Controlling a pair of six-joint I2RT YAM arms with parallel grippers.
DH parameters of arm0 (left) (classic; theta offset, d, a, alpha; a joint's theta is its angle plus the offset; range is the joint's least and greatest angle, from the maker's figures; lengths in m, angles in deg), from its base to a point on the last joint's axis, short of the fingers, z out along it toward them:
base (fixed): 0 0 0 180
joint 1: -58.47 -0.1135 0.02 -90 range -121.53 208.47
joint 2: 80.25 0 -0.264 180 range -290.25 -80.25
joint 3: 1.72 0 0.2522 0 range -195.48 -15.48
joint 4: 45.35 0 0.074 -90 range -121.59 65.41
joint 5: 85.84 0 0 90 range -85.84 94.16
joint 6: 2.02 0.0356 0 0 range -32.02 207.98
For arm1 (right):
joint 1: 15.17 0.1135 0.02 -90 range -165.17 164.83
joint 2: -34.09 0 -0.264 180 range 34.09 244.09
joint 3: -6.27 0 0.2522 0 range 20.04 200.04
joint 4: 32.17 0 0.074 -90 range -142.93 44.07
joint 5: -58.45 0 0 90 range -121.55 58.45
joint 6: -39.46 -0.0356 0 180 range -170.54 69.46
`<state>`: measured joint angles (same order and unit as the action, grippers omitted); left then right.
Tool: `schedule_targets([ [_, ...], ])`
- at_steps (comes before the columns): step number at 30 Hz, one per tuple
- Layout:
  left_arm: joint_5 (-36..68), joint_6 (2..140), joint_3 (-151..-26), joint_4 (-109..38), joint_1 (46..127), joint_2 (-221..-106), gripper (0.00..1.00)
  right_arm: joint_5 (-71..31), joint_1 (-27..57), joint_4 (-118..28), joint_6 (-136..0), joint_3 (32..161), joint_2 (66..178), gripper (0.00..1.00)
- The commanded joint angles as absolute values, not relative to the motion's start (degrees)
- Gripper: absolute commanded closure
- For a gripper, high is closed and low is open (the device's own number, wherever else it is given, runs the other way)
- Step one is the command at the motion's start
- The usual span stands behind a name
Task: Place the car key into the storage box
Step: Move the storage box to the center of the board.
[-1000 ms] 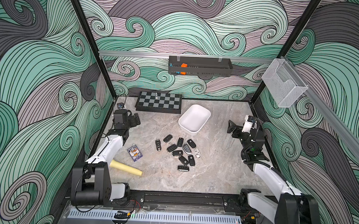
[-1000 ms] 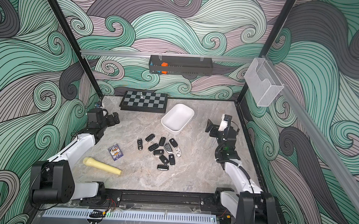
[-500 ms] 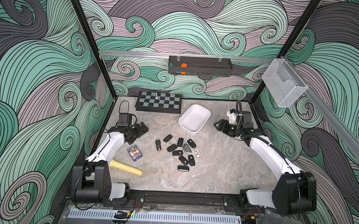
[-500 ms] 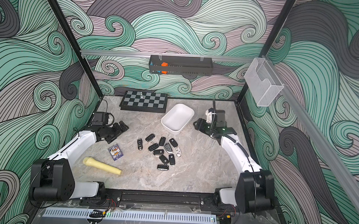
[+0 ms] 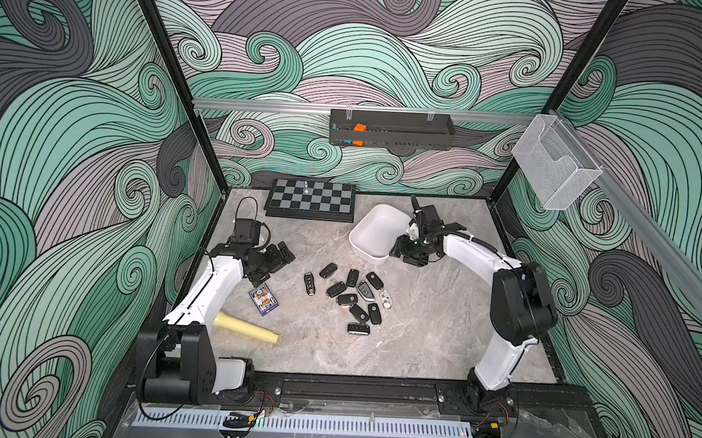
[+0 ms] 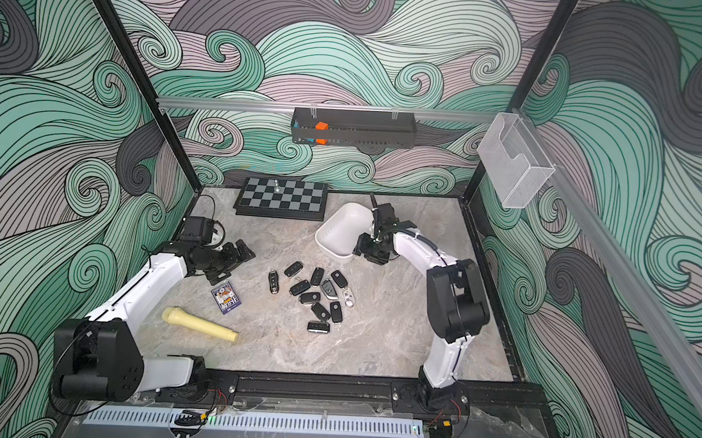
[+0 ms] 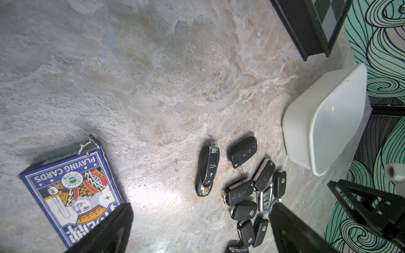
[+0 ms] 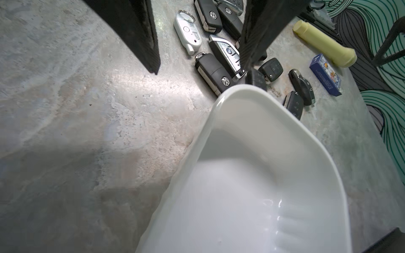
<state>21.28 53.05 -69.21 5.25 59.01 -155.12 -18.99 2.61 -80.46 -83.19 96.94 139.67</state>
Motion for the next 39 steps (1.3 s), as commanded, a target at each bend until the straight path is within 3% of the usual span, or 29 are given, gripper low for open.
schedule_targets([
  [1,20.09,53.8,-68.59,7.52,59.27,-153.0,0.01,-21.34,2.58,-82.21,-85.18,100.59,141.86,0.43],
  [11,19.99,55.4,-67.61,8.64,59.35,-151.44,0.01,-22.51,3.5,-82.29,-85.44,105.09,147.14,0.45],
  [18,20.24,55.11,-66.48,8.04,59.4,-151.53,0.01,-26.45,3.49,-82.61,-85.8,105.72,149.09,0.54],
  [21,20.33,54.98,-65.86,7.74,59.48,-151.19,0.01,-27.07,3.32,-83.33,-85.11,106.12,149.31,0.6],
  [28,20.33,54.85,-65.13,7.35,59.62,-149.82,0.01,-26.53,0.18,-85.0,-82.34,105.67,147.71,0.85],
  [34,20.9,54.84,-65.74,6.89,60.01,-150.24,0.01,-23.76,-4.41,-86.05,-76.88,102.35,143.19,0.96],
  [39,21.65,54.69,-67.14,6.61,60.91,-151.55,0.01,-23.27,-6.79,-87.12,-71.92,95.98,137.27,0.99],
])
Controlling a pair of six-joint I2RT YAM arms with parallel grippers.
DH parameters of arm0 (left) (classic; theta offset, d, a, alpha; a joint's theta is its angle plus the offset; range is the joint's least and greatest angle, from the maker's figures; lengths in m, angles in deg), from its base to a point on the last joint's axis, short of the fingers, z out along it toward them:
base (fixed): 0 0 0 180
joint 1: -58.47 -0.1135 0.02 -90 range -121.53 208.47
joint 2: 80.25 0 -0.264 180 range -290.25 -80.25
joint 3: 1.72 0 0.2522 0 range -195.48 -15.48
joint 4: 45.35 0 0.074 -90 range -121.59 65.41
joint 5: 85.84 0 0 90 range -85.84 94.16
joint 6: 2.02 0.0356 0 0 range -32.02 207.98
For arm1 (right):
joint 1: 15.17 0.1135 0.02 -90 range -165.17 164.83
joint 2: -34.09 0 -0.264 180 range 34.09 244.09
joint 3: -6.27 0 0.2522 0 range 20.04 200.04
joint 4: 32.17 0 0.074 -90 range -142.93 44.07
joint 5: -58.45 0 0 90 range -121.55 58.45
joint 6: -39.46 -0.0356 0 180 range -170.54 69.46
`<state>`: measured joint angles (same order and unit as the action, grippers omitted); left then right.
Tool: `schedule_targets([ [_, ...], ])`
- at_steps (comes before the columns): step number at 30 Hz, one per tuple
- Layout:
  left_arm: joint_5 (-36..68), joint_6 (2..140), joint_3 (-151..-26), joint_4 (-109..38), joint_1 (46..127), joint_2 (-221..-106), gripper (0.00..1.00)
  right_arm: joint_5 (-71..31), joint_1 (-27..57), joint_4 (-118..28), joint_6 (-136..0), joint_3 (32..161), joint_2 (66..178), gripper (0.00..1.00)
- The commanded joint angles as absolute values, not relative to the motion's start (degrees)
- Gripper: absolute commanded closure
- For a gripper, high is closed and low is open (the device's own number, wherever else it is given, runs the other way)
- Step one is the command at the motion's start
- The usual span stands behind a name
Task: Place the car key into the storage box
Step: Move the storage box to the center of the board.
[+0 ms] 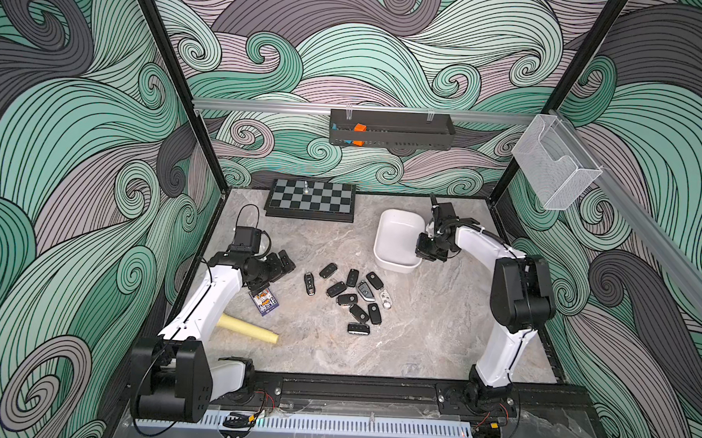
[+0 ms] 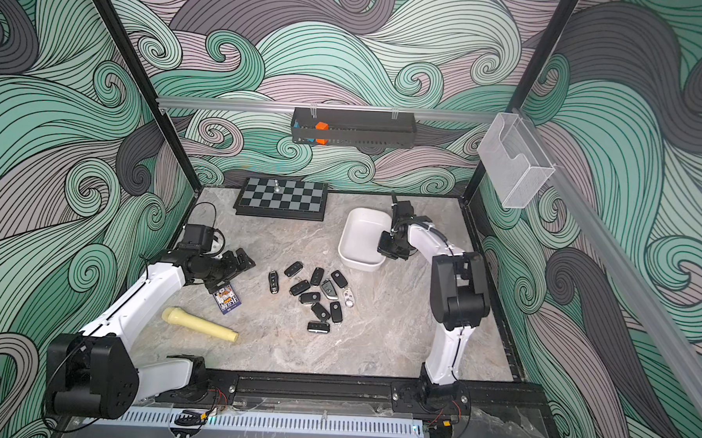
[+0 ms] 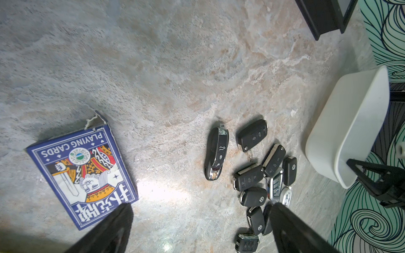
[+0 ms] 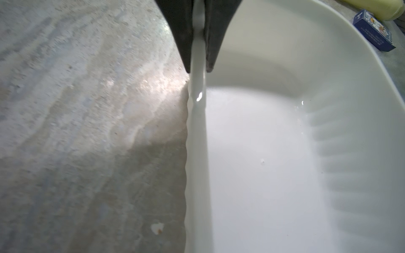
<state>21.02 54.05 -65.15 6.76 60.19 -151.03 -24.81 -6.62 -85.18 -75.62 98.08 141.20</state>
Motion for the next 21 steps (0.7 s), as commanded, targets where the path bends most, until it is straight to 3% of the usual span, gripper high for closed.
schedule_targets([
  [1,21.78,54.6,-67.49,6.53,61.17,-151.94,0.01,-23.58,-7.24,-87.31,-71.18,94.4,135.99,0.99],
  [10,22.17,54.72,-69.65,6.64,64.62,-154.3,0.01,-25.9,-9.6,-88.51,-67.62,82.37,126.59,0.98],
  [17,21.23,55.68,-70.58,7.15,66.92,-155.84,0.01,-26.81,-11.22,-89.58,-66.09,79.85,123.43,0.89],
  [19,21.03,55.82,-70.66,7.17,67.43,-156.4,0.01,-27.8,-11.15,-90.73,-66.26,80.7,122.65,0.74],
  [21,20.86,55.99,-70.72,7.17,67.86,-156.84,0.01,-27.6,-11.21,-91.59,-66.36,81.34,121.1,0.65],
])
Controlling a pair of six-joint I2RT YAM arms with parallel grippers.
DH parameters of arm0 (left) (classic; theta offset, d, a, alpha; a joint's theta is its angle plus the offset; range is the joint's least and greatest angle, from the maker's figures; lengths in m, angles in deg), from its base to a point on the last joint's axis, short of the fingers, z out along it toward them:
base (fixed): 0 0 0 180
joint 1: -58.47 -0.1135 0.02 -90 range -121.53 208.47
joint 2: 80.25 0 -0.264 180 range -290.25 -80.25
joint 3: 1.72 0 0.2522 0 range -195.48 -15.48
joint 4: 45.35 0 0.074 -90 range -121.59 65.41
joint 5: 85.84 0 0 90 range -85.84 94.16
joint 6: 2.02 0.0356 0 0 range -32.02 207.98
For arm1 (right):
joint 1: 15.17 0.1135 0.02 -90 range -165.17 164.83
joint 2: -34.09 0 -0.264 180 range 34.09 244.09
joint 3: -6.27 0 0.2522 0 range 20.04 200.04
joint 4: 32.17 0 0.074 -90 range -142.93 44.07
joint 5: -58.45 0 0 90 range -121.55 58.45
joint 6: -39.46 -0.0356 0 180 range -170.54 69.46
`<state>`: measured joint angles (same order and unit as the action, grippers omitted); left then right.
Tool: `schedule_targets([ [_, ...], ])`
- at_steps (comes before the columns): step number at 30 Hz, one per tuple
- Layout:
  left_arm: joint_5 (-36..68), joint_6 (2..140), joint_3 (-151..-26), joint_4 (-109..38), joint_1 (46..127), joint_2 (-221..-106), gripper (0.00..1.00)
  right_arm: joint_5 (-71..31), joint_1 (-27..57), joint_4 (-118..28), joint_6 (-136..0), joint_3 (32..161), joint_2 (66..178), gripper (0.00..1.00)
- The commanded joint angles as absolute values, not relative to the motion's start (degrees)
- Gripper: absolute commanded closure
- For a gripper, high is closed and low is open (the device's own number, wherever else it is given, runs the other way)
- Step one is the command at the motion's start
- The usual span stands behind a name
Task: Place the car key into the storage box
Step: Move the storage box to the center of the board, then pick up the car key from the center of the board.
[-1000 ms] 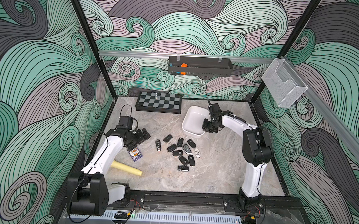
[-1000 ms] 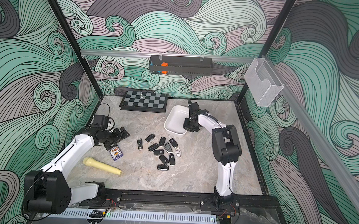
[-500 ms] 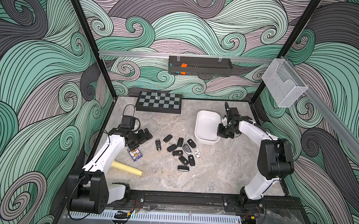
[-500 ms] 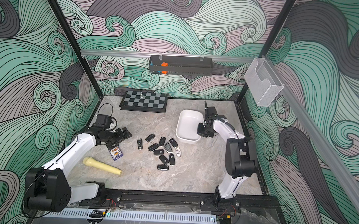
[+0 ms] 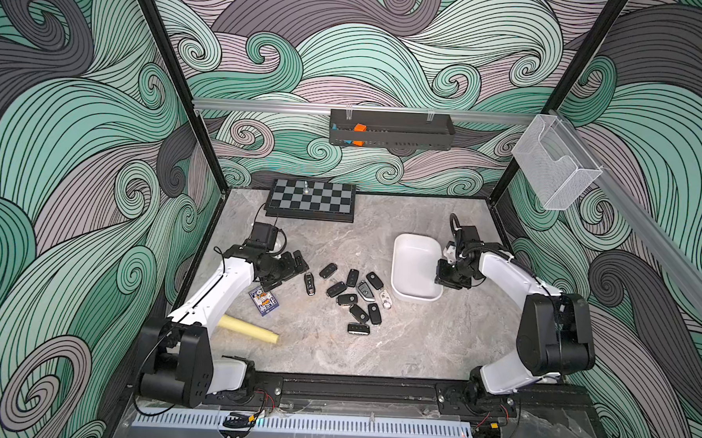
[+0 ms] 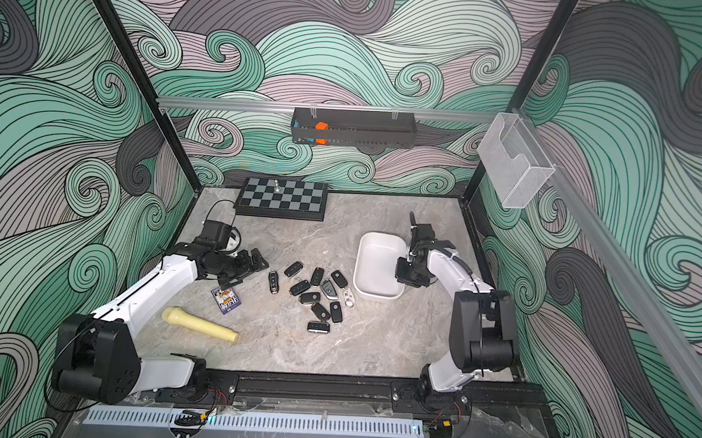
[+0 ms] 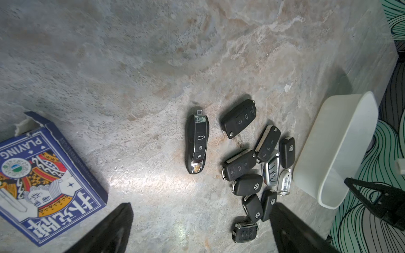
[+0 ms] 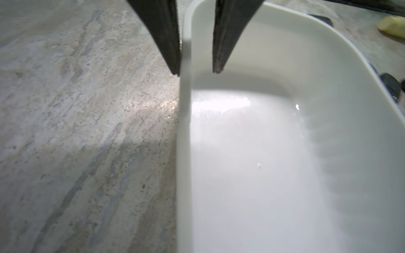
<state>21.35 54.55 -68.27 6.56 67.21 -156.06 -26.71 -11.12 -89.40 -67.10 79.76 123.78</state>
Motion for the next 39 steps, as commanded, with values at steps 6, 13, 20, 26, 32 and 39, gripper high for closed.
schedule_targets([
  [6,20.66,56.2,-70.94,6.92,68.62,-157.94,0.01,-22.42,-9.68,-93.69,-67.62,80.98,113.0,0.47],
  [13,21.99,56.34,-70.11,6.16,69.02,-158.67,0.01,-22.02,3.32,-95.5,-72.87,79.04,106.48,0.45],
  [20,22.51,57.22,-69.53,6.69,69.02,-159.11,0.01,-23.65,15.76,-91.47,-76.41,75.42,108.76,0.45],
  [26,21.88,59.22,-70.12,8.1,69.02,-158.65,0.01,-24.26,20.49,-88.52,-75.96,74.79,116.14,0.42],
  [32,21.23,60.73,-70.67,8.84,69.02,-158.43,0.01,-28.79,21.04,-87.77,-74.85,77.35,122.32,0.41],
  [39,20.99,61.36,-71.29,8.98,69.02,-159.33,0.01,-32.72,21.07,-87.02,-72.67,81.9,128.64,0.41],
])
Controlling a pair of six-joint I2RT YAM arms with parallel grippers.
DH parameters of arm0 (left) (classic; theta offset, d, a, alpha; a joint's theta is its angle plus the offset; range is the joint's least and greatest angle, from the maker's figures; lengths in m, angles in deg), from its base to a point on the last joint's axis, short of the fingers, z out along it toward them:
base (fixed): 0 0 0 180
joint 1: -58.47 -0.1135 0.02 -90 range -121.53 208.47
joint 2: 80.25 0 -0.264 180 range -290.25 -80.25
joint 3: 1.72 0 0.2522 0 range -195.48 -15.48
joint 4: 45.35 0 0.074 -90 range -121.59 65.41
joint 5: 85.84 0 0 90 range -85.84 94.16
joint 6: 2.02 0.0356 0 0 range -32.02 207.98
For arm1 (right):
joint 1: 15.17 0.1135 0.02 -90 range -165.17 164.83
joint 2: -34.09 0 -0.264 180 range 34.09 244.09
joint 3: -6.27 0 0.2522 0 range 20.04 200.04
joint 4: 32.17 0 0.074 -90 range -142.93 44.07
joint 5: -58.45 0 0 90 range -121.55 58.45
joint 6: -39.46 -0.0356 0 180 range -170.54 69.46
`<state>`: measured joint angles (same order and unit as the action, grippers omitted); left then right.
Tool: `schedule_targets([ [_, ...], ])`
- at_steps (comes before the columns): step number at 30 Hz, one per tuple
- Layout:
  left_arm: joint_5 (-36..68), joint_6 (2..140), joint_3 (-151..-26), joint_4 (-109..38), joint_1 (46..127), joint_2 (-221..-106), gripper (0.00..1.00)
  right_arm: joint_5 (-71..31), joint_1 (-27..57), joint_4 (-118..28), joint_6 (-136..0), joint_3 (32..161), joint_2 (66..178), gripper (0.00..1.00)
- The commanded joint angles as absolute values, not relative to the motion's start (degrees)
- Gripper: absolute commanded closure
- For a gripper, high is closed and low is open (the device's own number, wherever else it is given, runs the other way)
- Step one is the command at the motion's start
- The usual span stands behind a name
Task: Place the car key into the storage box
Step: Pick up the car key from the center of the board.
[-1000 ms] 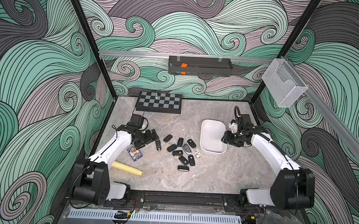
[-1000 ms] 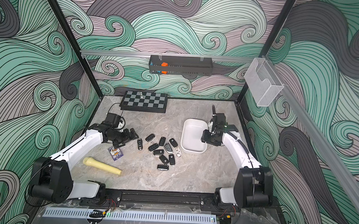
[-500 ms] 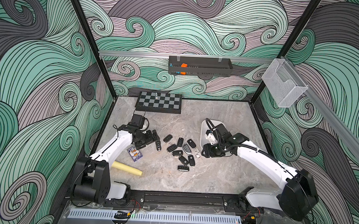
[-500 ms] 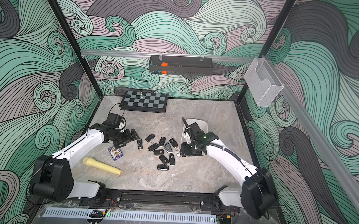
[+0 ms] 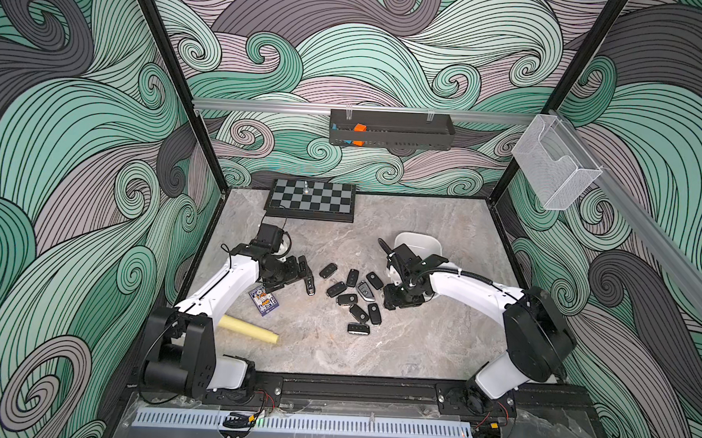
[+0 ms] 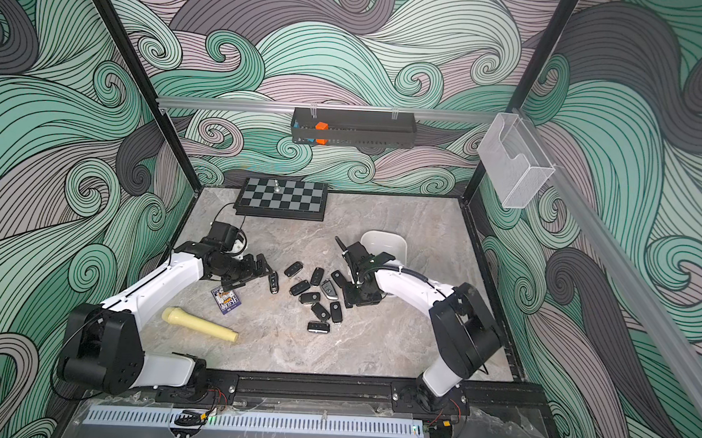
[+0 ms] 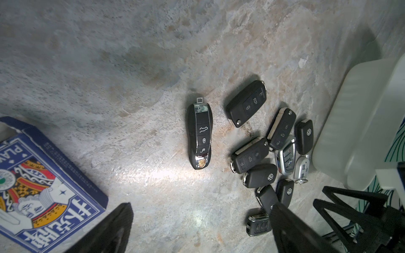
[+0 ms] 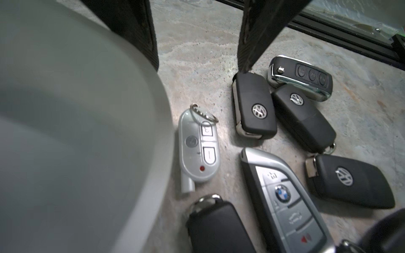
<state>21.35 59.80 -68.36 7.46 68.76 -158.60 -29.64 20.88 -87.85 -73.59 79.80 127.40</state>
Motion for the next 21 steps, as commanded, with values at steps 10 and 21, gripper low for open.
schedule_targets([
  [10,20.42,61.88,-71.46,9.46,68.98,-159.58,0.01,-34.73,22.42,-85.62,-71.82,85.41,134.52,0.4],
  [21,20.16,61.96,-71.55,9.62,68.98,-159.95,0.01,-37.32,23.82,-85.97,-70.94,85.52,137.48,0.45],
])
